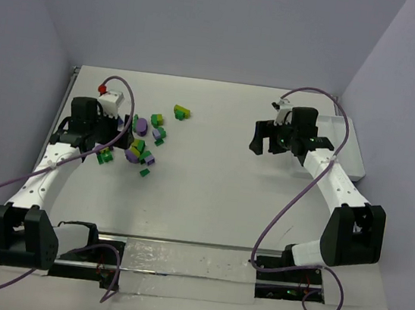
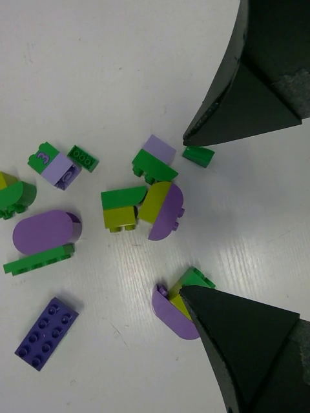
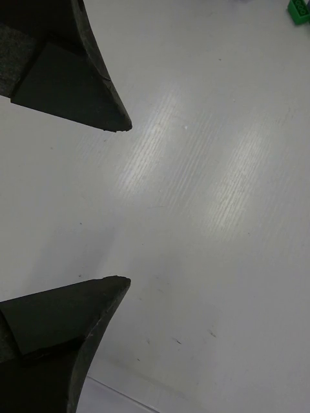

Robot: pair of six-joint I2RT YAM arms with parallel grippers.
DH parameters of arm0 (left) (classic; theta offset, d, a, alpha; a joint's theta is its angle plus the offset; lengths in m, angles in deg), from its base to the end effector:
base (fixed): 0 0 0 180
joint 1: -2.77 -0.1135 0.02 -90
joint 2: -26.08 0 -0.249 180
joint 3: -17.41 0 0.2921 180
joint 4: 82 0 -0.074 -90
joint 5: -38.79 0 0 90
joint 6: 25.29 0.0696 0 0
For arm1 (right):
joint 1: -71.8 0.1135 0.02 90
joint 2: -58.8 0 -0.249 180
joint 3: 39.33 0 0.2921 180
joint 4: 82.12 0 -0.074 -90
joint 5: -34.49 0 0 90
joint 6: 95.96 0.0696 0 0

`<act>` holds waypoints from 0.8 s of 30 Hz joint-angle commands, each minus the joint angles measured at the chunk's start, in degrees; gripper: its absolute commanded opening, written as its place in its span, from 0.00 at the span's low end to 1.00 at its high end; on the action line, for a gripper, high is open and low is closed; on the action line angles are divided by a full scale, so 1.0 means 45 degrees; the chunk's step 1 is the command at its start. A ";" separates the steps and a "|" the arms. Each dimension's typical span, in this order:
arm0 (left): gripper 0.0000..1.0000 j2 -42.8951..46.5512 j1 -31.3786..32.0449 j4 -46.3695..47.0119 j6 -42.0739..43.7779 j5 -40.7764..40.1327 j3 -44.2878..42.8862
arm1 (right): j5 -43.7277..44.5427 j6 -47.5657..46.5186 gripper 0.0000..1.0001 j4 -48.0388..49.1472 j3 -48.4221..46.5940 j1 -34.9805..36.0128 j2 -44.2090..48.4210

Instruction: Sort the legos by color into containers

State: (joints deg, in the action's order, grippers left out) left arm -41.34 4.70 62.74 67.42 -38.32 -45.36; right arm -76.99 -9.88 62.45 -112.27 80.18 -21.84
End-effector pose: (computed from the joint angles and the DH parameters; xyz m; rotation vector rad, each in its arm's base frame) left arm 0.3236 -0.0264 0.2287 0.2102 2.2484 -0.2476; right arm 0.3626 0.0792 0.2252 -0.4340 2.2643 0.4743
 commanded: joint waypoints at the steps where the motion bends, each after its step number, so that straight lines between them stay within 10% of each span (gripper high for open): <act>1: 0.99 -0.0093 0.0019 0.0824 -0.1236 -0.1443 -0.0130 | 0.0356 -0.0066 1.00 0.0394 -0.0314 0.0109 -0.0030; 12: 0.99 -0.3318 0.0117 -0.0561 -0.5039 -0.7458 -0.3381 | 0.1089 -0.0066 1.00 0.0261 -0.0710 0.0110 -0.0317; 24: 0.96 -0.8072 0.0461 -0.2499 -0.7485 -0.8203 -0.7257 | 0.1530 -0.0247 1.00 0.0057 -0.1151 0.0091 -0.0833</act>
State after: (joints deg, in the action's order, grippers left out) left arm -73.45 6.20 55.90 38.71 -72.97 -73.01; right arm -71.54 -10.21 62.36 -114.31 80.21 -25.11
